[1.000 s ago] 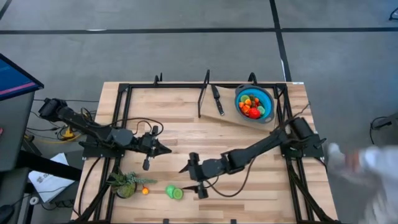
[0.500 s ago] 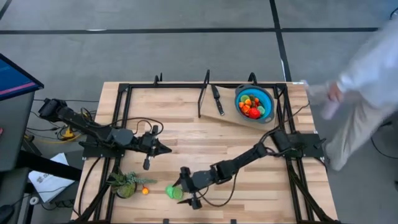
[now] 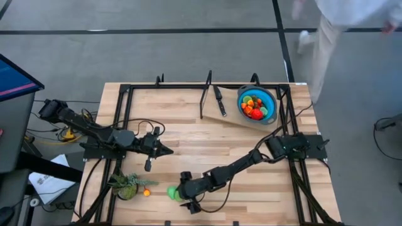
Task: Pick & Place Fruit
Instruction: Put the half brown kiwi into the blue colander
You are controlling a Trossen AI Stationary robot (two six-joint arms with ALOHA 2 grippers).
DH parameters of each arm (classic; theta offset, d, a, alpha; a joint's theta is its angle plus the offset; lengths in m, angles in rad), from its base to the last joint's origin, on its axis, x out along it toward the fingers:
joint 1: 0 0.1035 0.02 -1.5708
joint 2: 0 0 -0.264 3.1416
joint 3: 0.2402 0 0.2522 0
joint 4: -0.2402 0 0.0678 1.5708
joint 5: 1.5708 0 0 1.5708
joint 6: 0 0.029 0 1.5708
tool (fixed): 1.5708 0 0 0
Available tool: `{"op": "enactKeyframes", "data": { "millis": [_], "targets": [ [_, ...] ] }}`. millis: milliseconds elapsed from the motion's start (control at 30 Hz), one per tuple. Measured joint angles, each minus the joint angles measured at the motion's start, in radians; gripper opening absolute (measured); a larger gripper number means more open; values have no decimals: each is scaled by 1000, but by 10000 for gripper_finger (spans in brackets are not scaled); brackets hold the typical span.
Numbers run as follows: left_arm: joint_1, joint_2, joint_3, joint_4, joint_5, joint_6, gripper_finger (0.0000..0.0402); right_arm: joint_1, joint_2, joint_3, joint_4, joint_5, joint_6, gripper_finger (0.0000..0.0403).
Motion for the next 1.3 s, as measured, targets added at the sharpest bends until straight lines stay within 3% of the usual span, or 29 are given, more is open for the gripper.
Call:
{"op": "enactKeyframes", "data": {
  "millis": [533, 1067, 1300],
  "targets": [
    [0, 0, 0, -2, 0, 0, 1, 3, 1, -2, -12, 2, 5, 307],
    [0, 0, 0, -2, 0, -3, 1, 3, 1, -2, -9, 2, 119, 235],
    [0, 0, 0, -2, 0, -3, 1, 3, 1, -2, -9, 2, 136, 239]
  ]
}}
